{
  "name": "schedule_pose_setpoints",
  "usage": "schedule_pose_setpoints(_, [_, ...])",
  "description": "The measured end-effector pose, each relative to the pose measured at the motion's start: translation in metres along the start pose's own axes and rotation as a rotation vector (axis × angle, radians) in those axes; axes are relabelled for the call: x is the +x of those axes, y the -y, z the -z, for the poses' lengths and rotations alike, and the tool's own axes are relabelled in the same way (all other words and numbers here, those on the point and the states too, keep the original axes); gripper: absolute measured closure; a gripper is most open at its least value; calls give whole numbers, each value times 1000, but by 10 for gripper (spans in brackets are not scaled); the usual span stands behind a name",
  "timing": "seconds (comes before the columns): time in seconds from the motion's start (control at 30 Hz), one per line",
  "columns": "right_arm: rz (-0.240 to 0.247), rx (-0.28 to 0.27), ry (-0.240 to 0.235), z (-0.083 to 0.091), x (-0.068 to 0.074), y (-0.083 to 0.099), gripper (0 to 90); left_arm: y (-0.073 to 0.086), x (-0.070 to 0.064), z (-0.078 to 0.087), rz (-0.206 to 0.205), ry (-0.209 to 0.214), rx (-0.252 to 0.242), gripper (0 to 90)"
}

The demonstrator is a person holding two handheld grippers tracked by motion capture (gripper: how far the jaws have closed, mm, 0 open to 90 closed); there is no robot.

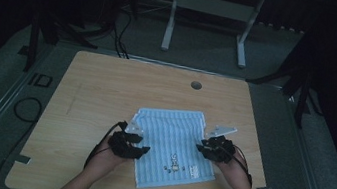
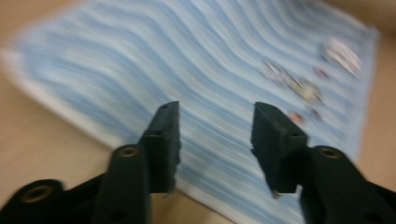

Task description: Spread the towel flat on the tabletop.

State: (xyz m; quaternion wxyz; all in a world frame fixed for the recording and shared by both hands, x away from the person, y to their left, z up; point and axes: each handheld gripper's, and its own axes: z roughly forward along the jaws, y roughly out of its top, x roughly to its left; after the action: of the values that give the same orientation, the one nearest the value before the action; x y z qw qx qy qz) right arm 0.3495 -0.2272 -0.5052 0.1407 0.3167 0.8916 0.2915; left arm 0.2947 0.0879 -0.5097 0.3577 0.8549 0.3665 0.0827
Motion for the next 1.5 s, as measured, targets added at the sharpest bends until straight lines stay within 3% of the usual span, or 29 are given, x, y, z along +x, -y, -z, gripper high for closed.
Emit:
schedule_pose_setpoints(0.1, [20, 30, 3, -8, 7, 10, 692, 5, -7, -11, -41, 6, 60, 582])
schedule_pose_setpoints(0.27, [-14, 56, -5, -18, 7, 22, 678, 7, 0, -26, -32, -12, 123, 580])
schedule_pose_setpoints(0.4, [-12, 42, 0, -19, 8, 27, 672, 5, 11, -34, -36, -29, 131, 582])
schedule_pose_setpoints(0.47, [-27, 40, -6, -19, 7, 28, 668, 2, 19, -36, -4, -22, 120, 584])
schedule_pose_setpoints(0.73, [-61, 33, -29, -22, 3, 25, 645, -14, 35, -46, -34, -80, 145, 583])
schedule_pose_setpoints(0.93, [-77, 37, -19, -30, -5, 16, 644, -27, 52, -56, -31, -112, 141, 576])
schedule_pose_setpoints(0.97, [-81, 41, -14, -34, -9, 11, 643, -32, 58, -60, -13, -123, 139, 567])
schedule_pose_setpoints(1.2, [-109, 62, 0, -44, -20, -4, 643, -49, 76, -70, 11, -164, 155, 533])
schedule_pose_setpoints(1.43, [-131, 87, 13, -52, -33, -16, 635, -55, 78, -72, 49, -182, 185, 509])
schedule_pose_setpoints(1.5, [-125, 103, 19, -50, -33, -17, 614, -54, 72, -62, 49, -140, 171, 508])
